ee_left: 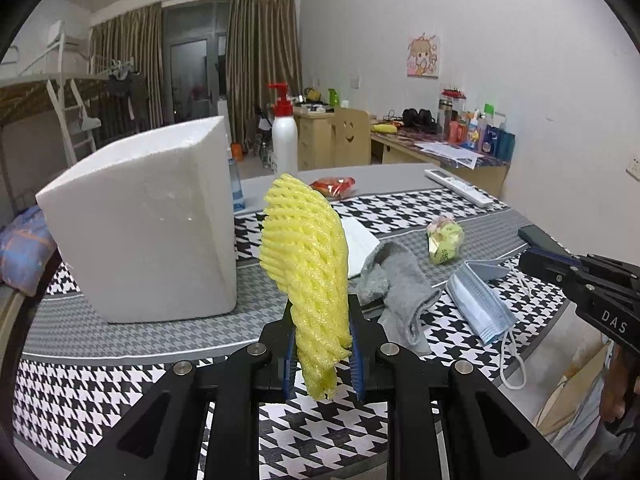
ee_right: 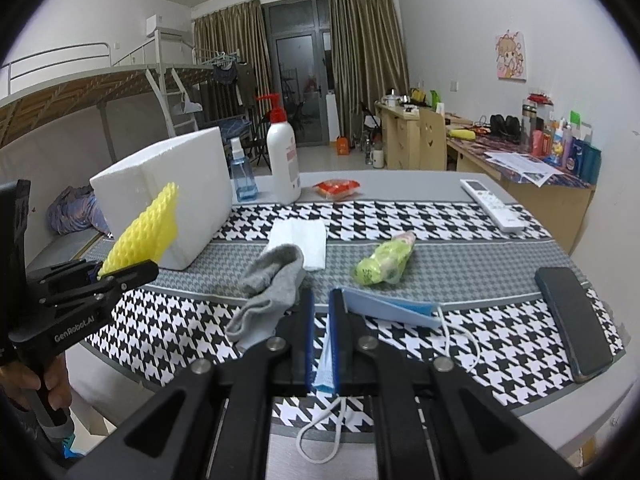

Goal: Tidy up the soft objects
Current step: 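Lift the foam net and mask and carry both toward the white foam box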

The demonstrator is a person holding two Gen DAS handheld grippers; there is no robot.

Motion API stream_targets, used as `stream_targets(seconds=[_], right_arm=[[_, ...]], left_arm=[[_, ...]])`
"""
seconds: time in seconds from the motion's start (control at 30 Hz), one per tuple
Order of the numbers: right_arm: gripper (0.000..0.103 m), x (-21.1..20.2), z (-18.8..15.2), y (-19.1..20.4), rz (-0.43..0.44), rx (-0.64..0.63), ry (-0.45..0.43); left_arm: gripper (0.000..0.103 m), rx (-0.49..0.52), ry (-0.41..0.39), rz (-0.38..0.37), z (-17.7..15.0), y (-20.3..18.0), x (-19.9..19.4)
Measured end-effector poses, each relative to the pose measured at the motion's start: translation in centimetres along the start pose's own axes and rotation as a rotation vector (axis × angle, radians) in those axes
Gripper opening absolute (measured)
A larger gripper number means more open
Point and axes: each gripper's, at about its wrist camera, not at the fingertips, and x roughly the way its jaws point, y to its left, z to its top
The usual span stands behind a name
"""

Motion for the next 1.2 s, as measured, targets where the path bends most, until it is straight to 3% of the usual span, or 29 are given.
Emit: stream_targets(seconds=[0.77, 0.93, 1.0, 1.07, 1.2], right_arm=[[0.009, -1.9, 1.7, 0.9, -0.006, -0.019, -0.073], [0.010, -0.9, 0.8, 0.0, -0.030, -0.008, -0.019], [0.018, 0.2, 0.3, -0.1, -0.033, -0.007, 0.024], [0.043, 1.2, -0.2, -0.2, -0.033, -0.011, 0.052], [0.047, 2.9, -0.8, -0.3, -0.019, -0.007, 0.090]], left_arm=[[0.022, -0.001, -0.091, 0.015, 1.2, 1.3, -3.1], [0.022, -0.004, -0.090, 0.019, 1.1, 1.4, -3.0], [0.022, -0.003, -0.091, 0.019, 1.1, 1.4, -3.0], [0.022, -0.002, -0.089, 0.019, 1.1, 1.4, -3.0], [0.022, -0.001, -0.079, 0.020, 1.1, 1.6, -2.6]])
